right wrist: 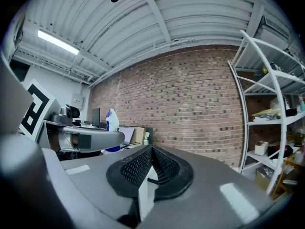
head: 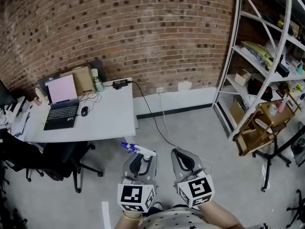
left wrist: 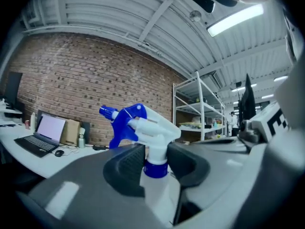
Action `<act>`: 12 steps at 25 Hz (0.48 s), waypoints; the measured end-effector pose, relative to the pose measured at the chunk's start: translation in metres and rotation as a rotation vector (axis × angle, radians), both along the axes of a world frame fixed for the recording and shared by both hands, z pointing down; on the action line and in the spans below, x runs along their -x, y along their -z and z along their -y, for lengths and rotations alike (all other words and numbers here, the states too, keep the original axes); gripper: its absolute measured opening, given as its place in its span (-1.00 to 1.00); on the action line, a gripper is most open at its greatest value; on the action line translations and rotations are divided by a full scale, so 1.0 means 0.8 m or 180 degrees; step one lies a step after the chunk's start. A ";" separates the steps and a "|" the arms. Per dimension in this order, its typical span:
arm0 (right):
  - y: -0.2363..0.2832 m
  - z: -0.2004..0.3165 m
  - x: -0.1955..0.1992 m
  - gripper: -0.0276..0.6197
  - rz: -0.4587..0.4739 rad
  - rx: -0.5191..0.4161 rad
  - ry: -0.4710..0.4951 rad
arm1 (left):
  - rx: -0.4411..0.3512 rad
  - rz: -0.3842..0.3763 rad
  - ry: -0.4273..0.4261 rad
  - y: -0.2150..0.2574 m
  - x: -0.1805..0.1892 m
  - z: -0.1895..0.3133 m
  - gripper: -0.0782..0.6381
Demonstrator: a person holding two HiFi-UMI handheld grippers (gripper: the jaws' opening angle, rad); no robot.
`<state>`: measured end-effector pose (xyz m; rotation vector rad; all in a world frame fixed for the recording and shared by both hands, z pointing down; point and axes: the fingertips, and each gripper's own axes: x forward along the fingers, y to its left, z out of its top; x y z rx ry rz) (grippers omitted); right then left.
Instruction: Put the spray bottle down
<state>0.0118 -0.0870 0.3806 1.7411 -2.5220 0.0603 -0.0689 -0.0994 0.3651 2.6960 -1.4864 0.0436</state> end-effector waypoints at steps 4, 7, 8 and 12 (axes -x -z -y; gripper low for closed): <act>0.001 0.046 0.069 -0.92 -0.0055 -0.0033 0.0202 | -0.0006 0.0016 0.0244 -0.003 0.074 0.046 -0.40; -0.006 0.078 0.102 -0.92 -0.0092 0.0004 0.0347 | 0.0004 0.0000 0.0400 -0.010 0.115 0.076 -0.40; -0.008 0.089 0.111 -0.92 -0.0100 0.0016 0.0387 | 0.0010 -0.0007 0.0436 -0.011 0.125 0.087 -0.40; -0.012 0.141 0.140 -0.92 -0.0095 0.0026 0.0539 | 0.0011 -0.0047 0.0598 -0.015 0.160 0.137 -0.40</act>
